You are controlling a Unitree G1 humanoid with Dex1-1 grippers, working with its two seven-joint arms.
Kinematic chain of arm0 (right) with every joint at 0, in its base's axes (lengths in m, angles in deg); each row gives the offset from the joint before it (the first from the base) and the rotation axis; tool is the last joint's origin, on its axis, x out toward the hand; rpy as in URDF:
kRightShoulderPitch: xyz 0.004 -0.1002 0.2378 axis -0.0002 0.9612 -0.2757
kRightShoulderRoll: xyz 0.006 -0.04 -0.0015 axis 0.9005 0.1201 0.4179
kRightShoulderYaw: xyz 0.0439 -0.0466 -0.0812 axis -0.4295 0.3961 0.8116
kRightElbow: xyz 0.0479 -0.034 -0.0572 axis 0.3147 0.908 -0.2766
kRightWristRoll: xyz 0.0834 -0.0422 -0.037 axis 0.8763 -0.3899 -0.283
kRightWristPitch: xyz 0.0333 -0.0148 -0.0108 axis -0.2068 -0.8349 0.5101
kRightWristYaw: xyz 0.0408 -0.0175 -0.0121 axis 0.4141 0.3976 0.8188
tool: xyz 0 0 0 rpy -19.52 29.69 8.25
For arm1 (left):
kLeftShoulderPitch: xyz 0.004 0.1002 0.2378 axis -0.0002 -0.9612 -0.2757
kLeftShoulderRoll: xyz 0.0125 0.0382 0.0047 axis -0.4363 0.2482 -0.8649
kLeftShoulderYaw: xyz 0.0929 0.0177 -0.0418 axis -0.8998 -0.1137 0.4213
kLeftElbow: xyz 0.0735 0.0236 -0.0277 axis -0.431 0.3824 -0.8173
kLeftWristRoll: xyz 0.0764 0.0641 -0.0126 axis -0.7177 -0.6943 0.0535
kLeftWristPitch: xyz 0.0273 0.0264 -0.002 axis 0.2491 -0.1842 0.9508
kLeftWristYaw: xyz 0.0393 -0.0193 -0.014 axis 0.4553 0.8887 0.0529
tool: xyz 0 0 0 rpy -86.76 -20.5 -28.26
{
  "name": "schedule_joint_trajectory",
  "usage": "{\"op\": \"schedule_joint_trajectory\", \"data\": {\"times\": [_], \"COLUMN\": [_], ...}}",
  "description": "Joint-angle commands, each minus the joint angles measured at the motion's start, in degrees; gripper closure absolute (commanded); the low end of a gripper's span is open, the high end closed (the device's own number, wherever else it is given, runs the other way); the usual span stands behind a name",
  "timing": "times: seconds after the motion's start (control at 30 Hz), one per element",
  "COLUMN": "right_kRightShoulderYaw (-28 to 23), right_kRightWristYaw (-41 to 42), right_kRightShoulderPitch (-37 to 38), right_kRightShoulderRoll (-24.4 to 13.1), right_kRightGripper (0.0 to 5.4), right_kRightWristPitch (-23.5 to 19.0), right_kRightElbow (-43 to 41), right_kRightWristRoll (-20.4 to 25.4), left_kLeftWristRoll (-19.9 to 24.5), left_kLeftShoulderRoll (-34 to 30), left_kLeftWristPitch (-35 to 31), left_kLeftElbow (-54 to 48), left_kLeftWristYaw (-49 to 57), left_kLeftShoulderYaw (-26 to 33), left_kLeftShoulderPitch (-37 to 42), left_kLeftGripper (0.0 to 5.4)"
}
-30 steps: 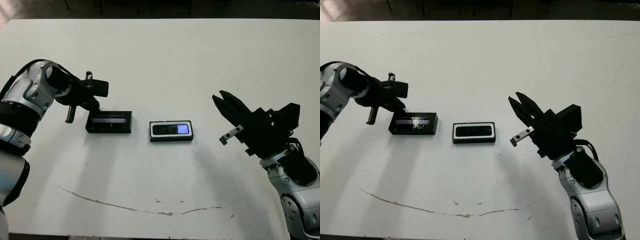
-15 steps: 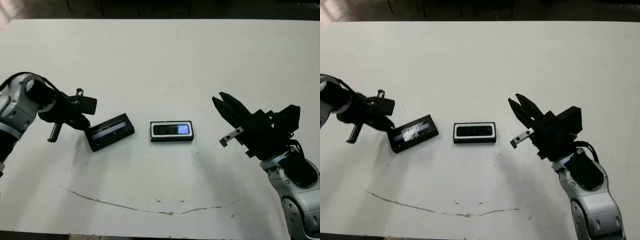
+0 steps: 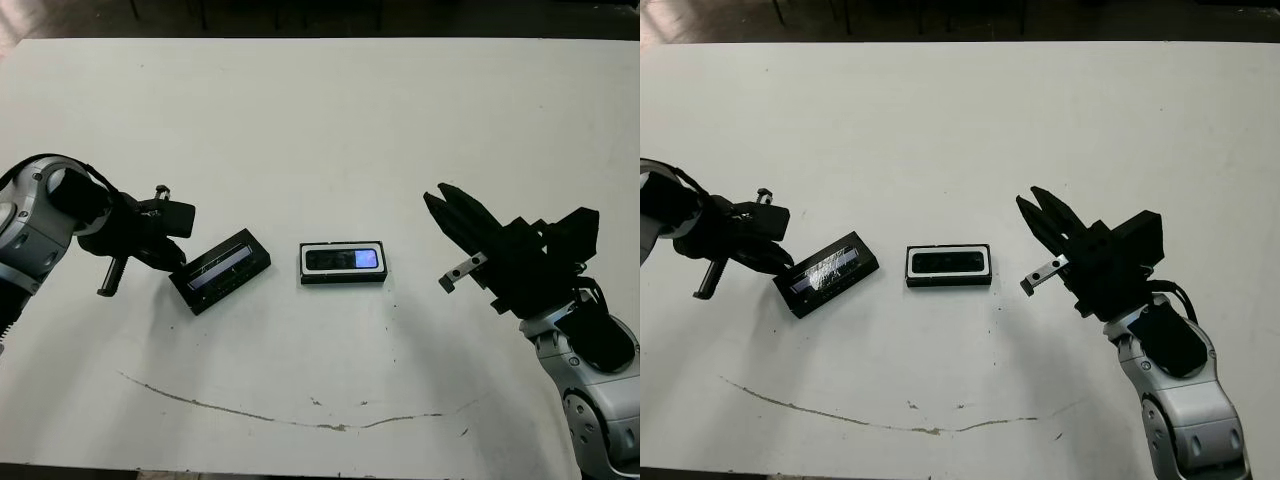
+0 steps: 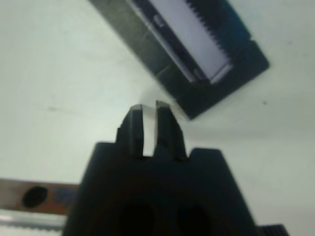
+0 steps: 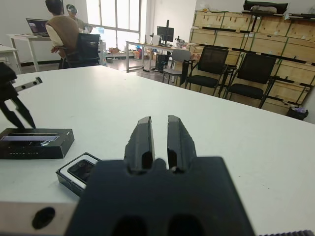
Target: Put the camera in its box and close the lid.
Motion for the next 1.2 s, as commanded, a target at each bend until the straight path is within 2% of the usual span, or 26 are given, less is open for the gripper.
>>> {"op": "schedule_joint_trajectory", "data": {"times": [0.03,0.1,0.17,0.23,0.3,0.37,0.47,0.53,0.6,0.73,0.8,0.87,0.97,1.1,1.2], "right_kRightShoulderYaw": [-0.11,-0.13,-0.28,-0.40,-0.41,-0.38,-0.36,-0.41,-0.56,-0.70,-0.59,-0.40,-0.29,-0.48,-0.64], "right_kRightWristYaw": [-0.39,-0.39,-0.10,0.13,0.26,0.41,0.78,0.95,1.08,1.62,1.94,1.90,2.01,2.05,1.89], "right_kRightShoulderPitch": [0.71,1.00,1.16,1.16,1.09,1.08,1.19,1.37,1.54,1.76,1.77,1.87,2.05,2.48,2.94], "right_kRightShoulderRoll": [-0.31,-0.46,-0.60,-0.60,-0.46,-0.07,0.31,0.22,0.12,0.36,0.50,0.54,0.69,0.66,0.49], "right_kRightGripper": [5.39,5.39,5.39,5.39,5.39,5.39,5.39,5.39,5.39,5.39,5.40,5.40,5.40,5.40,5.40], "right_kRightWristPitch": [-1.28,-0.73,-0.01,0.34,0.70,1.38,2.32,2.85,3.04,4.17,5.08,5.82,6.84,7.11,6.77], "right_kRightElbow": [0.20,0.26,0.71,1.12,1.50,1.90,2.56,2.77,2.79,3.57,4.22,4.61,5.10,5.15,4.76], "right_kRightWristRoll": [0.25,-0.26,-0.44,-0.31,-0.21,0.01,0.55,0.50,0.60,1.09,1.20,0.95,1.04,1.41,1.55], "left_kLeftWristRoll": [0.99,1.80,3.86,4.74,3.73,3.91,6.71,12.18,19.55,36.10,39.46,39.79,36.17,33.03,32.98], "left_kLeftShoulderRoll": [-1.88,-2.22,-1.36,-0.37,1.07,3.27,9.65,14.15,17.33,22.65,24.40,25.37,24.29,21.69,20.38], "left_kLeftWristPitch": [2.80,3.62,1.23,-1.81,-7.29,-12.84,-13.44,-14.42,-16.05,-24.45,-25.36,-24.47,-19.68,-13.64,-9.50], "left_kLeftElbow": [0.40,-0.72,-3.11,-6.64,-12.91,-18.19,-22.88,-25.33,-28.52,-36.07,-39.19,-42.02,-43.40,-41.05,-37.77], "left_kLeftWristYaw": [6.74,11.64,17.19,22.44,28.73,34.15,43.30,45.67,44.73,43.86,45.15,46.23,45.59,41.79,37.46], "left_kLeftShoulderYaw": [4.90,8.74,14.11,18.14,21.61,25.02,31.30,35.18,38.02,41.59,41.43,39.88,36.34,32.60,30.18], "left_kLeftShoulderPitch": [-4.14,-6.98,-11.11,-14.71,-18.42,-21.36,-25.42,-27.14,-28.83,-32.54,-34.84,-37.65,-41.48,-44.15,-44.69], "left_kLeftGripper": [5.40,5.40,5.40,5.40,5.40,5.40,5.40,5.40,5.40,5.40,5.18,4.81,4.17,3.24,2.53]}}
